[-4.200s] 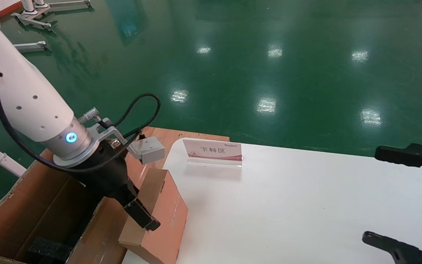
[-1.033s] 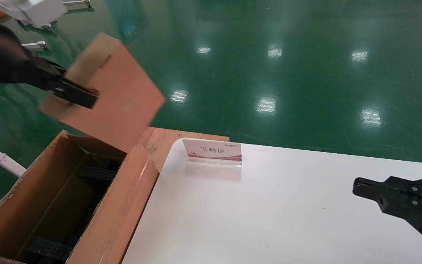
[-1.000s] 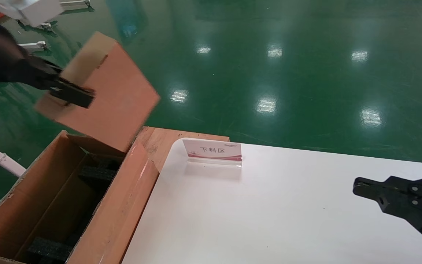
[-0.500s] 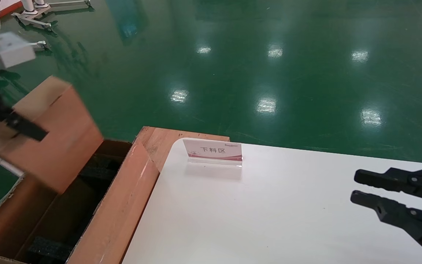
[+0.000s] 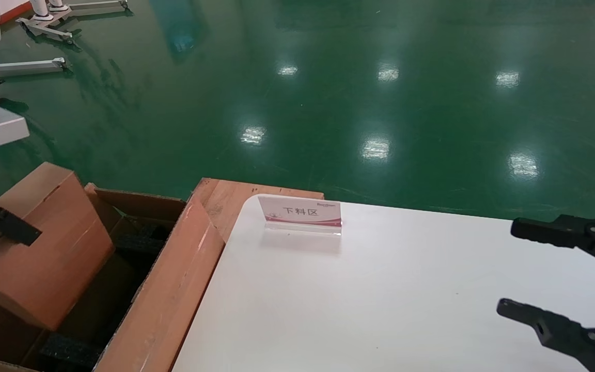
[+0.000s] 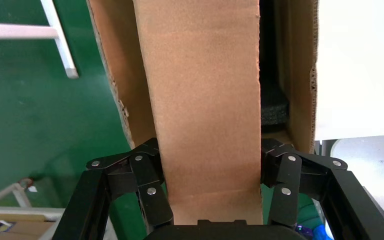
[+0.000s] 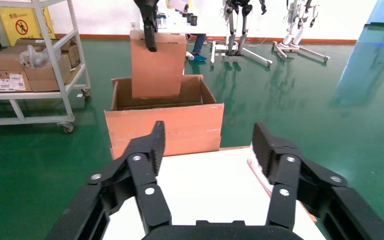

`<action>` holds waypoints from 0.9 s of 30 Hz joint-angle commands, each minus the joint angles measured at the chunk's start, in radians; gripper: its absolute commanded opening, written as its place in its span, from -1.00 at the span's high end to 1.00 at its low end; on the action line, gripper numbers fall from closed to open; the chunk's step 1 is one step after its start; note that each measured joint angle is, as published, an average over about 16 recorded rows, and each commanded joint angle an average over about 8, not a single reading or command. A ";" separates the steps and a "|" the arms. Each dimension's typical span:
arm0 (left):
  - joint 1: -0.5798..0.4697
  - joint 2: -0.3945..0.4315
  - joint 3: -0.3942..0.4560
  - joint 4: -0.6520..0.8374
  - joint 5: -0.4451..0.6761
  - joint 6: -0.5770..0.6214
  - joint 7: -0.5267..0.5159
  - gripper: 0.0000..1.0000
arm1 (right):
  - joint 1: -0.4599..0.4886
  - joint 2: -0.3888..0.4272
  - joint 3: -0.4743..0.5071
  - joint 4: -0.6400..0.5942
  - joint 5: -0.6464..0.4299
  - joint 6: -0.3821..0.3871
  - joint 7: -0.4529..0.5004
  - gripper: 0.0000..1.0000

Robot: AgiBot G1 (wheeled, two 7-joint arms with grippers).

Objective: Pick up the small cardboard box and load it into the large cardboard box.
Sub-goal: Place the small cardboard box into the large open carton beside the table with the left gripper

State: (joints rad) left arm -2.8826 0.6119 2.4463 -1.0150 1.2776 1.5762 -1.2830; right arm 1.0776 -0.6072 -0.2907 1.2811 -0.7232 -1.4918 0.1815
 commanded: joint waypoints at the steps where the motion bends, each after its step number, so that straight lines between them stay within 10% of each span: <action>1: 0.006 -0.012 0.018 0.021 -0.008 -0.005 0.017 1.00 | 0.000 0.000 0.000 0.000 0.000 0.000 0.000 -1.00; 27: 0.308 -0.042 -0.001 0.259 -0.139 -0.175 0.166 1.00 | 0.000 0.001 -0.002 0.000 0.001 0.001 -0.001 -1.00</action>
State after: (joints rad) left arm -2.5808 0.5722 2.4473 -0.7555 1.1437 1.4063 -1.1166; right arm 1.0780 -0.6065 -0.2924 1.2811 -0.7220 -1.4910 0.1806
